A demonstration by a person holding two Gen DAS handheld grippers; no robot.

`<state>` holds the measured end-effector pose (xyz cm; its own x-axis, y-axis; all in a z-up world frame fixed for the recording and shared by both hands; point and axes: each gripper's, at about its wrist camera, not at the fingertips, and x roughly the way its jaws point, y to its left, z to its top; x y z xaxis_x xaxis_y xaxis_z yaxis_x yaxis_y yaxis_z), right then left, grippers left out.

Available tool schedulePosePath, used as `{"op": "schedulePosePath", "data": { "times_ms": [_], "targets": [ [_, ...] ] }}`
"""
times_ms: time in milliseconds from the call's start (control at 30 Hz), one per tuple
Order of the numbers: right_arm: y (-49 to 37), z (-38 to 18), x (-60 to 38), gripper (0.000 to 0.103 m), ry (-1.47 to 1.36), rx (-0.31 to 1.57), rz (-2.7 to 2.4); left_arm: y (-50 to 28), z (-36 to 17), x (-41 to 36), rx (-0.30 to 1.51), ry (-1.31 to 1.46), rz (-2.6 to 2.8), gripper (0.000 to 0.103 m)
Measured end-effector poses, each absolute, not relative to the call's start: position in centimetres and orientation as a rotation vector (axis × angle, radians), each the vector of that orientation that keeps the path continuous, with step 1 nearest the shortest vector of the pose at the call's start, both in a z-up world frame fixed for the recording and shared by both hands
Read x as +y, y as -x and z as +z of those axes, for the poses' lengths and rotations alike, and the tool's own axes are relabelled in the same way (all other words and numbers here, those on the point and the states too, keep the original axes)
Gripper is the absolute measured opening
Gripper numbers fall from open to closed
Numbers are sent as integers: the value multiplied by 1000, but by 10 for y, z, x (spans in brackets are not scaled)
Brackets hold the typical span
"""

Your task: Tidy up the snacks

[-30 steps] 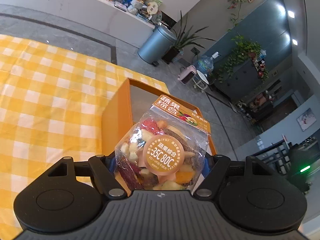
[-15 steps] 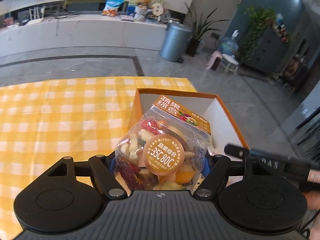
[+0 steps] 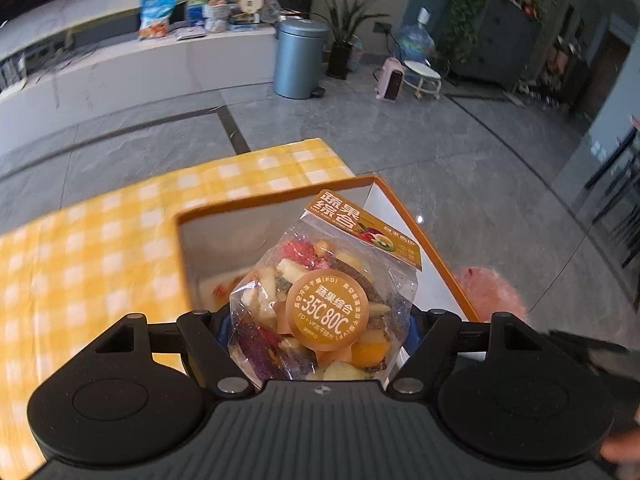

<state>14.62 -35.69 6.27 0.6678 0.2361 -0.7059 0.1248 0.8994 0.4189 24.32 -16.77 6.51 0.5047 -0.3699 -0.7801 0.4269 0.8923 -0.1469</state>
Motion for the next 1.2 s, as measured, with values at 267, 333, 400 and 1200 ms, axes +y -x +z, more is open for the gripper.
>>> {"op": "schedulePosePath", "data": {
  "times_ms": [267,333,400,1200],
  "targets": [
    [-151,57,-366,77,-487,857,115,-270,25,-220,972,-169,-462,90],
    [-153,56,-363,77,-471,872,116,-270,23,-227,948,-202,-462,93],
    [-156,57,-359,77,-443,882,108,-258,24,-231,877,-266,-449,97],
    [-35,98,-333,81,-458,736,-62,-77,111,-170,625,-217,-382,102]
  ]
}}
